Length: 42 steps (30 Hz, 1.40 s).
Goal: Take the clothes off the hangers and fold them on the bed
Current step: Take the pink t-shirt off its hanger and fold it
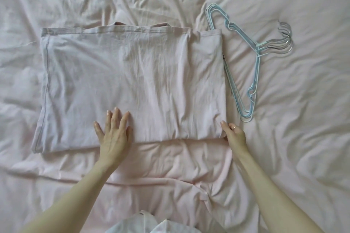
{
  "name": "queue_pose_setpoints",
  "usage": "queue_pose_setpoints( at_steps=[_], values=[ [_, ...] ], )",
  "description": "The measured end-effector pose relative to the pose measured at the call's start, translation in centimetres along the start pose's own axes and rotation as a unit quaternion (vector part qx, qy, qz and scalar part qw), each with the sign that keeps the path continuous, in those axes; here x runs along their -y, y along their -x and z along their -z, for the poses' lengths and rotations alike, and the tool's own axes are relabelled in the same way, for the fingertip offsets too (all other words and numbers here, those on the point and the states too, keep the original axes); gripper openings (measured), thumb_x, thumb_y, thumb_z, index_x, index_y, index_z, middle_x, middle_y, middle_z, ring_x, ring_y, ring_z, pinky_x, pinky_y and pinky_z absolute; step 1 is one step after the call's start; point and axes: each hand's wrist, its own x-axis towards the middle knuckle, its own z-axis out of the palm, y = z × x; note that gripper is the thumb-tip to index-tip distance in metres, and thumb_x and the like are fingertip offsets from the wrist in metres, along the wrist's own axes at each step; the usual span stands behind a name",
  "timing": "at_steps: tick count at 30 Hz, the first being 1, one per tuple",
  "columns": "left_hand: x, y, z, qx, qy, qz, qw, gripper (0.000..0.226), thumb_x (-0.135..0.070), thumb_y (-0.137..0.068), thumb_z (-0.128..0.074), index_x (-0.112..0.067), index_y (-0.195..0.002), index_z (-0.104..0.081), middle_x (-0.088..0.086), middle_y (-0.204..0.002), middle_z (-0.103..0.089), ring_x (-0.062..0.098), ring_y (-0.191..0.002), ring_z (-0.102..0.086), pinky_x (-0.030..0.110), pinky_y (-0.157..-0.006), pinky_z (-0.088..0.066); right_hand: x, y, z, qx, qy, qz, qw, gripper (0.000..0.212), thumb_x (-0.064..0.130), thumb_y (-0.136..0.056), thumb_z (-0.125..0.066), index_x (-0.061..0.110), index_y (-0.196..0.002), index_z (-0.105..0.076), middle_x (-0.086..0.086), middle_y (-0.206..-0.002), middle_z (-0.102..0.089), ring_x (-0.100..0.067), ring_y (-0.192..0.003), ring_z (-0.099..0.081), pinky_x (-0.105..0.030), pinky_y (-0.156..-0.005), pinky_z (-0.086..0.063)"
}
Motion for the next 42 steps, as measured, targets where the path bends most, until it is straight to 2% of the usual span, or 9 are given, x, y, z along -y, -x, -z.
queue_pose_setpoints(
  at_steps=[10,19,22,24,28,32,36,39,42],
  values=[
    [-0.2,0.1,-0.1,0.047,-0.019,0.041,0.998,0.050,-0.036,-0.100,-0.025,-0.029,-0.149,-0.018,0.002,-0.159,-0.002,0.021,-0.146,0.006,0.064,-0.108,0.007,0.7,-1.5,2.7,0.091,-0.027,0.016,0.995,0.028,0.019,-0.097,-0.050,0.014,-0.069,-0.044,-0.006,-0.056,-0.042,-0.004,-0.027,-0.040,-0.014,-0.029,-0.028],
    [0.7,0.5,0.7,0.091,-0.048,0.065,0.993,0.051,-0.045,-0.099,-0.018,-0.041,-0.148,-0.004,-0.010,-0.158,0.010,0.016,-0.144,0.017,0.063,-0.107,0.012,-0.2,-3.7,3.3,-0.016,0.099,-0.028,0.995,0.021,0.027,-0.086,-0.065,0.017,-0.069,-0.059,-0.008,-0.056,-0.058,-0.003,-0.035,-0.052,-0.026,-0.061,-0.050],
    [2.9,1.6,1.4,0.087,-0.063,0.073,0.992,0.051,-0.045,-0.099,-0.019,-0.040,-0.148,-0.004,-0.010,-0.158,0.009,0.019,-0.144,0.017,0.060,-0.108,0.012,0.2,-3.5,2.1,-0.053,0.112,-0.063,0.990,0.018,0.023,-0.087,-0.061,0.007,-0.090,-0.067,-0.010,-0.061,-0.061,-0.022,-0.062,-0.061,-0.038,-0.078,-0.051],
    [4.7,2.5,2.0,0.063,-0.055,0.082,0.993,0.050,-0.040,-0.100,-0.024,-0.036,-0.149,-0.012,-0.006,-0.159,0.001,0.021,-0.146,0.010,0.058,-0.110,0.009,1.0,-3.0,1.3,-0.083,0.167,-0.067,0.980,0.023,0.016,-0.088,-0.055,0.006,-0.106,-0.065,-0.018,-0.093,-0.068,-0.035,-0.095,-0.061,-0.038,-0.090,-0.045],
    [7.9,4.2,3.6,-0.102,0.050,0.049,0.992,0.036,-0.021,-0.095,-0.039,-0.003,-0.120,-0.058,0.021,-0.132,-0.052,0.042,-0.124,-0.045,0.059,-0.099,-0.032,2.8,0.9,-1.2,-0.154,0.333,0.033,0.930,0.039,0.015,-0.089,-0.050,0.007,-0.127,-0.052,-0.016,-0.135,-0.042,-0.035,-0.125,-0.037,-0.045,-0.098,-0.032],
    [11.1,4.6,4.7,-0.210,0.155,0.230,0.938,0.033,-0.005,-0.089,-0.053,0.005,-0.120,-0.054,0.030,-0.120,-0.051,0.044,-0.115,-0.045,0.050,-0.099,-0.031,2.5,4.7,-5.9,-0.084,0.399,0.260,0.875,0.044,0.023,-0.086,-0.047,0.008,-0.126,-0.056,-0.016,-0.135,-0.048,-0.036,-0.123,-0.044,-0.051,-0.096,-0.034],
    [14.9,4.4,5.3,-0.184,0.361,0.347,0.846,0.036,-0.021,-0.089,-0.061,-0.001,-0.118,-0.055,0.023,-0.120,-0.054,0.037,-0.108,-0.054,0.046,-0.098,-0.043,2.4,9.2,-11.7,0.017,0.410,0.342,0.845,0.048,0.030,-0.085,-0.040,0.008,-0.123,-0.061,-0.020,-0.134,-0.052,-0.037,-0.124,-0.049,-0.056,-0.098,-0.037],
    [16.4,4.2,5.4,-0.162,0.422,0.361,0.816,0.038,-0.023,-0.086,-0.065,-0.006,-0.118,-0.056,0.013,-0.111,-0.059,0.030,-0.095,-0.061,0.036,-0.075,-0.058,2.2,11.7,-14.7,0.075,0.441,0.338,0.828,0.060,0.040,-0.088,-0.026,0.014,-0.138,-0.047,-0.013,-0.149,-0.035,-0.031,-0.138,-0.031,-0.053,-0.108,-0.025],
    [17.1,3.8,5.3,-0.132,0.490,0.372,0.777,0.033,-0.018,-0.088,-0.063,-0.002,-0.116,-0.056,0.007,-0.094,-0.060,0.018,-0.068,-0.056,0.015,-0.040,-0.048,1.4,11.9,-16.0,0.116,0.495,0.300,0.807,0.053,0.040,-0.099,-0.025,0.023,-0.149,-0.022,-0.002,-0.159,-0.006,-0.020,-0.146,-0.003,-0.046,-0.116,-0.007]
  ],
)
